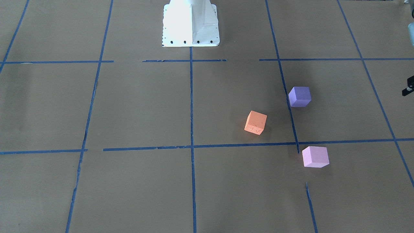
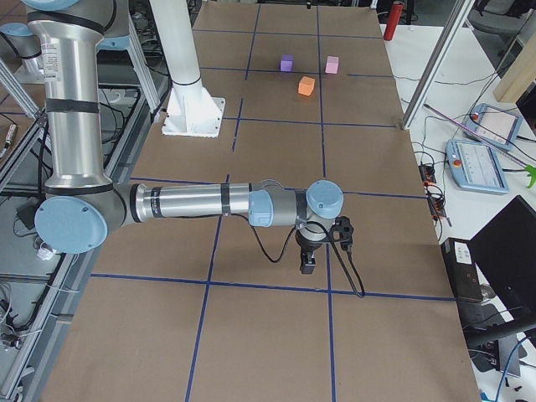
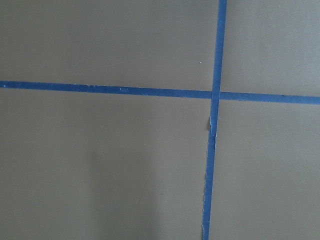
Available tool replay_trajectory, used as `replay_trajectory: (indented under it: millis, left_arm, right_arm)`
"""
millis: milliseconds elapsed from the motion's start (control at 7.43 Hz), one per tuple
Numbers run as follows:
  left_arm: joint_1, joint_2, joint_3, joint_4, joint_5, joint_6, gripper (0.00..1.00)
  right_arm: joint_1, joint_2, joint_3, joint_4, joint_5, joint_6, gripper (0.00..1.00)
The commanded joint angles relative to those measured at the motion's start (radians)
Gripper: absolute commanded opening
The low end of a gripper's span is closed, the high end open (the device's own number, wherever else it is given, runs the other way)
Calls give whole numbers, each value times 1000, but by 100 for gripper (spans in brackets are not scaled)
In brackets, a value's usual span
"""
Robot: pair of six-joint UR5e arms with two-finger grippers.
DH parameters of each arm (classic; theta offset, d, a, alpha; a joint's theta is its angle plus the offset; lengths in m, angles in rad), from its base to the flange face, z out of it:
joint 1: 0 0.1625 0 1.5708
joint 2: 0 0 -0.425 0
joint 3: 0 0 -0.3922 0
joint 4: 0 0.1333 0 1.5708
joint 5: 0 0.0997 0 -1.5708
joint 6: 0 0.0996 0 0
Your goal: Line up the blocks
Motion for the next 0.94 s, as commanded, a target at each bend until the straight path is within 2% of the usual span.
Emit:
replay_trajectory:
  millis: [0,135,269,404,538,808]
  left_arm:
    - [147,-61,-36,-87,-15,-249,100]
    - [231,-105,-33,-175,3,-376,100]
    - [329,-182,-19,-228,46,-584,100]
    - [420,-249,-13,-230,99,-689,100]
    - [490,-279,-4,-265,171,-704,100]
    - [569,-327,89,-442,247,-843,100]
  right_arm:
    - [0,0,-1,0,0,0,100]
    - [0,0,1,0,0,0,100]
    - [0,0,-1,0,0,0,100]
    - [0,0,-1,0,0,0,100]
    - [0,0,1,0,0,0,100]
    - [0,0,-1,0,0,0,100]
